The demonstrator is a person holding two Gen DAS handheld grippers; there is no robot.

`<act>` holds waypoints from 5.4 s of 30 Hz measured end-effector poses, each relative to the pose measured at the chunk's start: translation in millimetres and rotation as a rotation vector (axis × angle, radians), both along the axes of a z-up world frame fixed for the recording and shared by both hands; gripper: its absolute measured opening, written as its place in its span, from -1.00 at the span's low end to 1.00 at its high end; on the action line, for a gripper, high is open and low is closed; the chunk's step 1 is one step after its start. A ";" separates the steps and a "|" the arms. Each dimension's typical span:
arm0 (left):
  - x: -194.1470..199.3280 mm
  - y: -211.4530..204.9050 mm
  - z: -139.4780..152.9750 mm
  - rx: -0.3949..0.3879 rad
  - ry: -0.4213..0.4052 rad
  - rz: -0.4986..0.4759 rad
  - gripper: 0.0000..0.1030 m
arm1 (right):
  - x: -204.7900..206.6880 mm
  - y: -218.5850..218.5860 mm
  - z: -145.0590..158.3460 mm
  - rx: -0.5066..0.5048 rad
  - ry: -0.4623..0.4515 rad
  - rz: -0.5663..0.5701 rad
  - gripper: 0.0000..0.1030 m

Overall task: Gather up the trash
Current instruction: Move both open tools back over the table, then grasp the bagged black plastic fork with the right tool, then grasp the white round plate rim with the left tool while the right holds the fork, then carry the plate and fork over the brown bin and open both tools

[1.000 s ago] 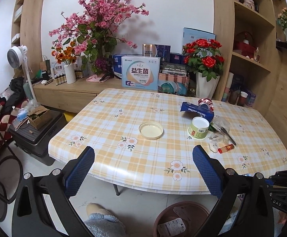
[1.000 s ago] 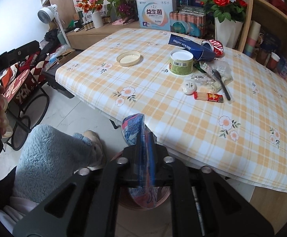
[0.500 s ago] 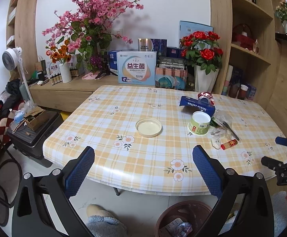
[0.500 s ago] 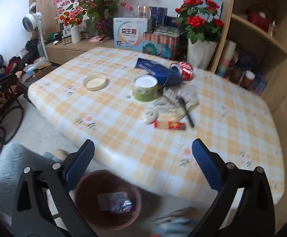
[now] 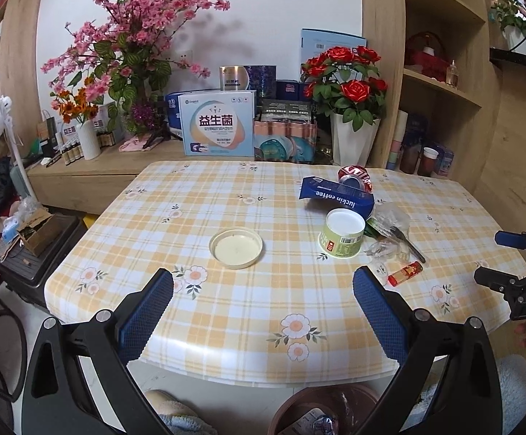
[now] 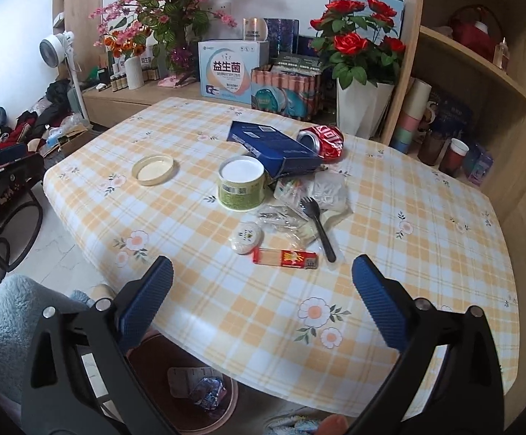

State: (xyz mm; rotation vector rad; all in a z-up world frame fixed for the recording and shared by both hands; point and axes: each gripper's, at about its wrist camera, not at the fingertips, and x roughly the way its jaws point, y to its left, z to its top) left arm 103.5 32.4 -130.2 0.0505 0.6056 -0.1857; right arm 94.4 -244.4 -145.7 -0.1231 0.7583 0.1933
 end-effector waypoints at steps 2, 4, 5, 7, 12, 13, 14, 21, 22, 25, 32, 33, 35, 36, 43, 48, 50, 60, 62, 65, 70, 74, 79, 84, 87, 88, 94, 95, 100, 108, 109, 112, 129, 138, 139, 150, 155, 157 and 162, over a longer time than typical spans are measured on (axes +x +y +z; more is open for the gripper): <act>5.5 -0.5 -2.5 -0.007 0.009 -0.001 0.89 | 3.8 -3.9 -4.1 -0.012 0.005 -0.002 0.89; 11.8 -1.8 -5.3 -0.008 0.014 -0.003 0.89 | 8.0 -8.9 -7.9 -0.005 0.018 -0.006 0.89; 15.3 -2.8 -7.1 -0.008 0.016 -0.005 0.89 | 10.3 -11.6 -9.1 0.005 0.019 -0.008 0.89; 19.6 -3.7 -9.8 -0.013 0.020 -0.012 0.89 | 13.9 -17.6 -11.5 0.020 0.016 -0.018 0.89; 32.5 -7.4 -19.5 -0.025 0.030 -0.049 0.89 | 28.1 -26.6 -20.4 0.034 0.053 -0.023 0.89; 34.7 -8.4 -21.1 -0.018 0.024 -0.051 0.89 | 30.9 -26.2 -23.1 0.016 0.058 -0.022 0.89; 36.7 -9.0 -22.5 -0.010 0.019 -0.049 0.89 | 32.8 -25.4 -25.1 -0.005 0.059 -0.021 0.89; 64.1 -10.5 -42.2 0.040 0.053 -0.082 0.89 | 52.7 -36.5 -41.6 -0.073 0.084 -0.021 0.89; 68.0 -10.5 -45.4 0.045 0.060 -0.092 0.89 | 57.6 -42.0 -44.5 -0.070 0.090 -0.036 0.89; 82.4 -8.0 -53.8 0.057 0.093 -0.089 0.89 | 69.6 -57.1 -51.7 -0.062 0.094 -0.072 0.89; 112.5 -4.1 -68.4 0.067 0.135 -0.063 0.89 | 111.9 -83.1 -78.3 -0.107 0.147 -0.099 0.75; 116.3 -4.3 -70.8 0.074 0.139 -0.058 0.89 | 118.2 -83.6 -82.2 -0.108 0.159 -0.088 0.58; 122.3 -4.0 -75.6 0.084 0.150 -0.048 0.89 | 129.5 -82.5 -88.9 -0.108 0.180 -0.068 0.53; 124.2 -3.4 -77.5 0.084 0.156 -0.045 0.89 | 135.5 -80.6 -92.4 -0.099 0.187 -0.052 0.52; 132.7 -3.5 -93.0 0.140 0.185 -0.057 0.70 | 167.3 -58.8 -114.4 -0.124 0.234 0.024 0.33; 137.6 0.0 -99.6 0.130 0.208 -0.053 0.52 | 180.2 -69.9 -119.1 0.026 0.289 0.009 -0.09; 138.8 0.7 -100.4 0.126 0.213 -0.048 0.48 | 180.5 -70.8 -119.1 0.077 0.312 0.034 -0.35; 138.2 -1.4 -103.5 0.132 0.226 -0.066 0.21 | 154.3 -71.9 -90.5 0.161 0.230 0.028 -0.72; 139.5 -1.3 -104.5 0.128 0.232 -0.066 0.20 | 150.4 -72.9 -83.5 0.178 0.210 0.012 -0.72; 143.1 0.2 -104.0 0.114 0.233 -0.061 0.20 | 146.5 -72.8 -78.0 0.194 0.195 -0.005 -0.72; 154.2 11.2 -108.2 0.068 0.264 -0.006 0.38 | 142.5 -66.4 -77.0 0.205 0.180 -0.008 -0.72; 160.5 12.0 -109.9 0.052 0.256 -0.001 0.67 | 141.3 -59.1 -82.4 0.210 0.187 -0.001 -0.72; 169.1 -19.2 -117.8 0.185 0.256 -0.098 0.36 | 139.5 -53.8 -84.9 0.221 0.195 0.002 -0.72; 191.2 -40.9 -138.1 0.293 0.290 -0.136 0.09 | 137.0 -52.3 -82.4 0.220 0.194 0.002 -0.72; 203.5 -36.6 -144.7 0.266 0.320 -0.104 -0.21 | 133.2 -53.2 -78.3 0.212 0.190 0.002 -0.72; 206.0 -35.2 -145.3 0.247 0.334 -0.106 -0.40 | 132.3 -54.5 -77.5 0.212 0.189 0.000 -0.72; 196.6 -30.6 -131.4 0.191 0.316 -0.124 -0.93 | 127.3 -58.4 -71.6 0.215 0.185 -0.021 -0.72; 194.4 -29.1 -128.0 0.177 0.315 -0.127 -0.94 | 127.1 -58.2 -69.9 0.218 0.186 -0.026 -0.72; 180.4 -26.2 -104.2 0.132 0.283 -0.128 -0.94 | 120.4 -48.7 -57.1 0.214 0.170 -0.025 -0.72; 132.7 -22.3 -45.5 0.063 0.182 -0.160 -0.94 | 96.5 -33.1 -38.0 0.235 0.134 -0.012 -0.72; 125.9 -22.3 -40.0 0.053 0.172 -0.162 -0.94 | 92.5 -31.9 -34.5 0.235 0.126 -0.011 -0.72; 102.8 -24.9 -26.3 0.023 0.151 -0.175 -0.94 | 81.5 -28.5 -26.6 0.236 0.107 -0.010 -0.72; -21.9 -48.6 -5.8 -0.108 0.122 -0.257 -0.94 | 8.8 -14.0 13.1 0.243 0.016 0.002 -0.72; -66.3 -56.7 -13.3 -0.155 0.176 -0.310 -0.94 | -29.5 -16.4 29.6 0.249 -0.034 -0.018 -0.72; -70.5 -57.4 -15.5 -0.157 0.185 -0.317 -0.94 | -33.5 -18.0 30.2 0.251 -0.038 -0.025 -0.72; -105.7 -61.6 -24.1 -0.206 0.271 -0.400 -0.94 | -72.2 -25.7 40.3 0.264 -0.066 -0.063 -0.72; -112.7 -64.7 -29.1 -0.201 0.308 -0.436 -0.94 | -80.0 -26.9 47.2 0.266 -0.088 -0.063 -0.72; -112.6 -67.6 -34.3 -0.198 0.334 -0.449 -0.94 | -81.4 -26.8 48.6 0.264 -0.092 -0.061 -0.72; -110.2 -74.3 -44.6 -0.204 0.376 -0.476 -0.94 | -82.3 -28.2 47.1 0.255 -0.083 -0.064 -0.72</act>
